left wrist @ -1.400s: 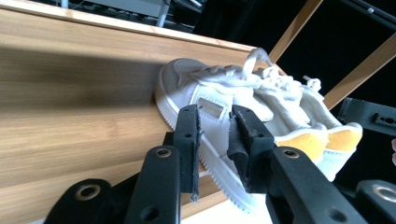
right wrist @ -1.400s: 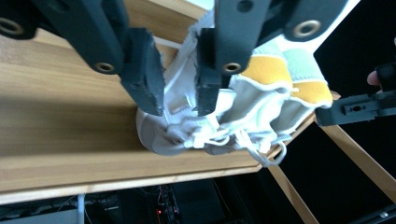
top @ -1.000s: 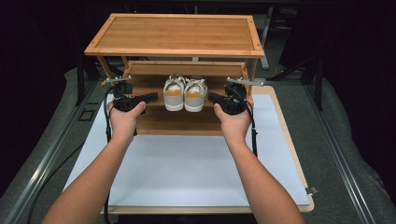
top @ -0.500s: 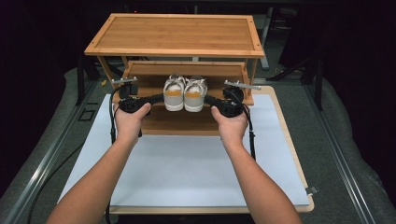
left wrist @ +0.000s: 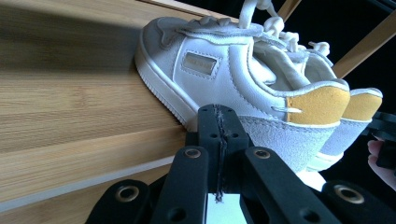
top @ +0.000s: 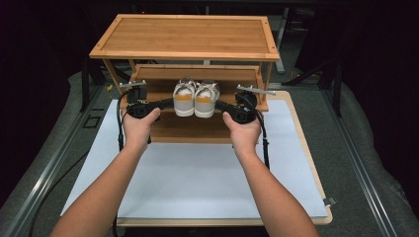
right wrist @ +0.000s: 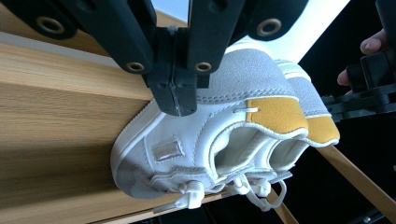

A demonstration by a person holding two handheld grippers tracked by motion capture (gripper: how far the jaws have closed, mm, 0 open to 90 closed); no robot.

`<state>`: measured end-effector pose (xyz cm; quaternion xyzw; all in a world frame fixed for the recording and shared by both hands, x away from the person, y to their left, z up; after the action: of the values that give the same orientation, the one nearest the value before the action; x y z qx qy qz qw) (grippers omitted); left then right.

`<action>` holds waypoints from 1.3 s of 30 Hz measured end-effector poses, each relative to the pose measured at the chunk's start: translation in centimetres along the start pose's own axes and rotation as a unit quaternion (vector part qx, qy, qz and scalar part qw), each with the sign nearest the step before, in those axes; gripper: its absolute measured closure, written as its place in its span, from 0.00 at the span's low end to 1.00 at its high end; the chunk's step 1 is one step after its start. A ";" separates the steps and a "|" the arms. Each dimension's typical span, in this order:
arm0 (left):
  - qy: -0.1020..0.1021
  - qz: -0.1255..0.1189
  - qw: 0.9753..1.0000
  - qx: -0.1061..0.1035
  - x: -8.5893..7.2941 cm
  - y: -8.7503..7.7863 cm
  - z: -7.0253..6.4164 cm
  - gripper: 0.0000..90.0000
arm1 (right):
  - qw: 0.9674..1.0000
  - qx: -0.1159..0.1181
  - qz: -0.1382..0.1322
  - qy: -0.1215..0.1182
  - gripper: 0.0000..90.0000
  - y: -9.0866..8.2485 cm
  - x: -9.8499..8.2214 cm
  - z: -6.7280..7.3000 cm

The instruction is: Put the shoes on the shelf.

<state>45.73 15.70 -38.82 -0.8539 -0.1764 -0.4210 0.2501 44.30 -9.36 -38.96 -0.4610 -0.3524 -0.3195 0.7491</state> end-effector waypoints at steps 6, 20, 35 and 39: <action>-0.002 -0.001 1.000 0.002 0.2 0.2 0.2 1.00 | 1.000 -0.008 0.002 -0.006 1.00 0.2 0.3 0.1; -0.005 0.000 1.000 0.014 1.0 1.2 0.9 1.00 | 1.000 -0.010 0.002 0.005 1.00 1.4 1.1 -0.4; -0.007 -0.014 1.000 0.023 1.7 2.3 1.9 1.00 | 1.000 -0.022 -0.004 0.007 1.00 2.9 2.0 -0.6; -0.005 -0.012 1.000 0.027 1.9 2.5 1.9 1.00 | 1.000 -0.026 -0.002 0.009 1.00 3.2 2.2 -0.8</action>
<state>49.29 14.91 -39.00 -0.8468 -0.1994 -0.4147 0.2668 48.22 -9.24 -38.91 -0.4771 -0.3382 -0.3342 0.7391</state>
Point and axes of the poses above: each handheld gripper's, and its own axes: y roughly forward along the jaws, x roughly out of its top, z roughly to its left, the point moved 4 cm from there along y, roughly forward along the jaws, and after that the axes turned 14 degrees about -x, right-handed, at the moved point
